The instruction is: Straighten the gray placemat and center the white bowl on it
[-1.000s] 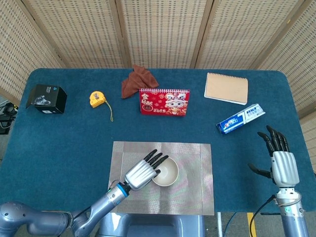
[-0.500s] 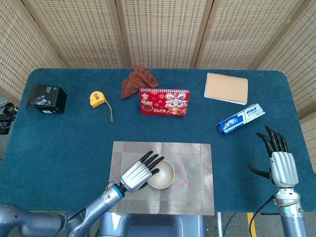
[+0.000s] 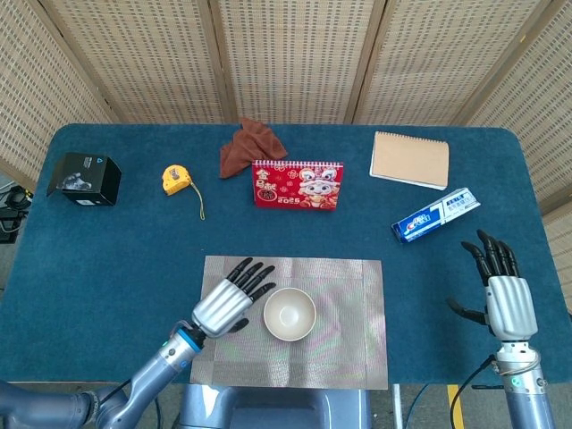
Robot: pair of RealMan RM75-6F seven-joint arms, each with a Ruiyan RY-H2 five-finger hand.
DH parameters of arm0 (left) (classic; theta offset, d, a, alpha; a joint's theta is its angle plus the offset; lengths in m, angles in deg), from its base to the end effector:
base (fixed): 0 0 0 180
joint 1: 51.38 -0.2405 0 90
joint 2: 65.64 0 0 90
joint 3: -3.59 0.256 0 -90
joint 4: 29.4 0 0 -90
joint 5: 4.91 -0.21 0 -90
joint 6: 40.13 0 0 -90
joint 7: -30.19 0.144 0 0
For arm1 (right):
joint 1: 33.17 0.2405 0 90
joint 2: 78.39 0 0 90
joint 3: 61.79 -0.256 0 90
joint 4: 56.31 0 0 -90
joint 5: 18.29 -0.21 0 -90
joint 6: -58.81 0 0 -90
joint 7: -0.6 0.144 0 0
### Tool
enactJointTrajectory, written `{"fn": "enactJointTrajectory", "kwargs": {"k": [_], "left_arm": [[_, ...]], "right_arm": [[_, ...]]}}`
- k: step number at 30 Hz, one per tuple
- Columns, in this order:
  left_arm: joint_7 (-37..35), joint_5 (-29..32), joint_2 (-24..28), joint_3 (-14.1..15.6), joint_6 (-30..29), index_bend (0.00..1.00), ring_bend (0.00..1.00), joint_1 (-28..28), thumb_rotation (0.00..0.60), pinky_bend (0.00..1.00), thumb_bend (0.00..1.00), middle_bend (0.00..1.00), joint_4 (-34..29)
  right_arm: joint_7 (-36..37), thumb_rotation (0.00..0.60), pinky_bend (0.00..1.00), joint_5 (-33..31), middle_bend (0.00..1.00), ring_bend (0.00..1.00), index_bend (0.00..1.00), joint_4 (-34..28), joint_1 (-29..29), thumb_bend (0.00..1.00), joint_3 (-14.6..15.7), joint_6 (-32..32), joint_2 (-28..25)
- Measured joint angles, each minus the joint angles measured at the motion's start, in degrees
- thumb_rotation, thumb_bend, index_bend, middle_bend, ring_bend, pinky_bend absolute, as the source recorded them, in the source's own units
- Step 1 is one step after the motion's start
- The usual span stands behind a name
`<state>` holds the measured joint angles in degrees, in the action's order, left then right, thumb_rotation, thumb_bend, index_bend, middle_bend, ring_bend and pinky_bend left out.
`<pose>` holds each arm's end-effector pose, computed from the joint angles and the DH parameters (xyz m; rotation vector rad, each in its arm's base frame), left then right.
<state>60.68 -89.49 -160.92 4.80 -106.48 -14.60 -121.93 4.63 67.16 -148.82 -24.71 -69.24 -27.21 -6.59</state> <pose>-0.1095 0.2387 -0.0527 -2.1155 -0.6282 -1.0920 -0.2788 -0.2139 0.1311 1.2903 -0.9649 1.1679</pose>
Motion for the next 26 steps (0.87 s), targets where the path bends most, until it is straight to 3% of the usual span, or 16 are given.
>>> {"fn": "enactJointTrajectory", "kwargs": {"k": [13, 20, 26], "left_arm": [[-2.23, 1.44, 18.08, 1.09, -17.78, 0.05, 0.0, -14.48, 0.6, 0.0, 0.19, 0.0, -7.0], [-6.76, 2.57, 24.06, 2.88, -20.7, 0.02, 0.0, -19.91, 0.6, 0.0, 0.19, 0.0, -7.29], [-9.86, 2.86, 25.84, 2.31, -22.29, 0.02, 0.0, -22.39, 0.6, 0.0, 0.19, 0.0, -5.93]], "right_arm": [[-4.58, 0.6, 0.0, -1.88, 0.0, 0.0, 0.14, 0.17, 0.32, 0.09, 0.28, 1.96, 0.34], [-8.03, 0.6, 0.0, -2.39, 0.0, 0.0, 0.14, 0.69, 0.66, 0.09, 0.62, 2.7, 1.63], [-9.46, 0.6, 0.0, -1.95, 0.0, 0.0, 0.13, 1.21, 0.89, 0.09, 1.04, 2.84, 2.65]]}}
